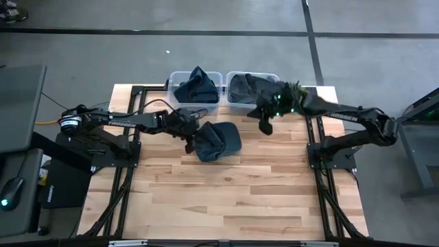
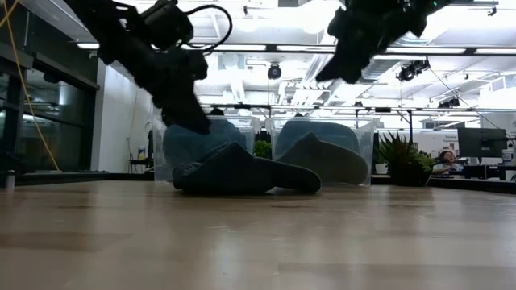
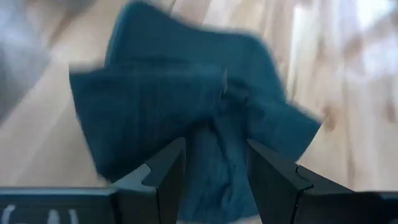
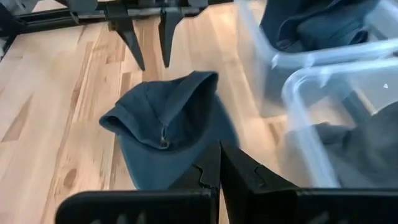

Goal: Pick and place caps into container
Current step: Put the dark blue cap into the left transparent container

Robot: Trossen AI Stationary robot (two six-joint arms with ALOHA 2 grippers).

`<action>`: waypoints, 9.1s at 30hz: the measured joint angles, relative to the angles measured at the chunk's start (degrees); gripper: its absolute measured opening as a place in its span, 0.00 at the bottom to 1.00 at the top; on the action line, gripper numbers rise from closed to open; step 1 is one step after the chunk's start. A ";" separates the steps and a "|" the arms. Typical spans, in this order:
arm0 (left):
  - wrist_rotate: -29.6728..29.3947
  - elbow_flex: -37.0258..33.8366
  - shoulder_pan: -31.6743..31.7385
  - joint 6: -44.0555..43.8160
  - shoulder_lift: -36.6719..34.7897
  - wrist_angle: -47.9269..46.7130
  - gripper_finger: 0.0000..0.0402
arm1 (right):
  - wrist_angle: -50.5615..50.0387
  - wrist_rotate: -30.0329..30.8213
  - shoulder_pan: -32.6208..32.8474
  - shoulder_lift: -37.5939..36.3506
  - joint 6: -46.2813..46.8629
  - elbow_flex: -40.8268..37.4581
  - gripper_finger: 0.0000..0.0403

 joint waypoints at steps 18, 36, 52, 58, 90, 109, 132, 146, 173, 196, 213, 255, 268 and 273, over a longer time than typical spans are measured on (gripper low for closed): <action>-9.01 -0.93 -4.93 -1.36 -0.17 -5.82 0.40 | 17.76 8.02 17.96 0.36 -13.85 -17.32 0.00; -9.00 -0.93 -4.93 -2.99 -0.12 -6.14 0.40 | 36.56 22.30 25.69 20.11 -19.92 -17.84 0.59; -9.04 -0.93 -4.93 -2.84 -0.12 -5.65 0.40 | 43.29 27.20 25.30 28.85 -23.08 -17.73 0.59; -9.00 -0.93 -4.93 -2.36 -0.12 -6.26 0.40 | 42.99 28.90 25.35 28.85 -23.09 -17.75 0.43; -20.00 -0.93 -4.91 -4.11 -18.35 -27.14 0.40 | 45.60 25.63 27.10 28.79 -19.60 -14.80 0.01; -17.07 -0.93 -4.91 -1.93 -15.55 -25.24 0.40 | 42.14 28.67 27.86 28.76 -18.22 -13.25 0.01; -27.03 -0.93 -4.91 -0.83 -17.61 -24.65 0.40 | 19.22 34.96 33.39 11.85 -20.04 -7.46 0.00; -11.88 -0.93 -4.91 8.38 -18.13 -11.80 0.40 | 11.27 16.77 36.04 -4.92 -30.34 -7.48 0.00; 20.91 -0.90 -4.84 -37.45 -12.56 14.67 0.40 | 12.05 10.30 40.52 -6.03 -48.38 -7.48 0.00; 27.04 -0.87 -2.27 -46.14 -4.84 18.14 0.40 | 14.68 12.87 38.69 0.39 -49.63 -7.52 0.00; 24.47 -0.89 -2.27 -44.01 -4.82 14.90 0.40 | 17.83 8.50 34.56 3.98 -50.06 -7.52 0.00; 22.98 -0.87 -2.24 -36.68 -1.19 14.36 0.01 | 22.52 11.34 29.80 4.49 -41.57 -7.63 0.17; 17.28 -0.87 -2.27 -36.85 -1.19 15.40 0.01 | 19.56 23.63 30.65 3.77 -28.99 -7.63 0.50; 13.15 -0.93 -2.27 -36.81 -1.19 18.36 0.01 | 16.65 35.44 31.73 0.73 -25.16 -7.63 0.59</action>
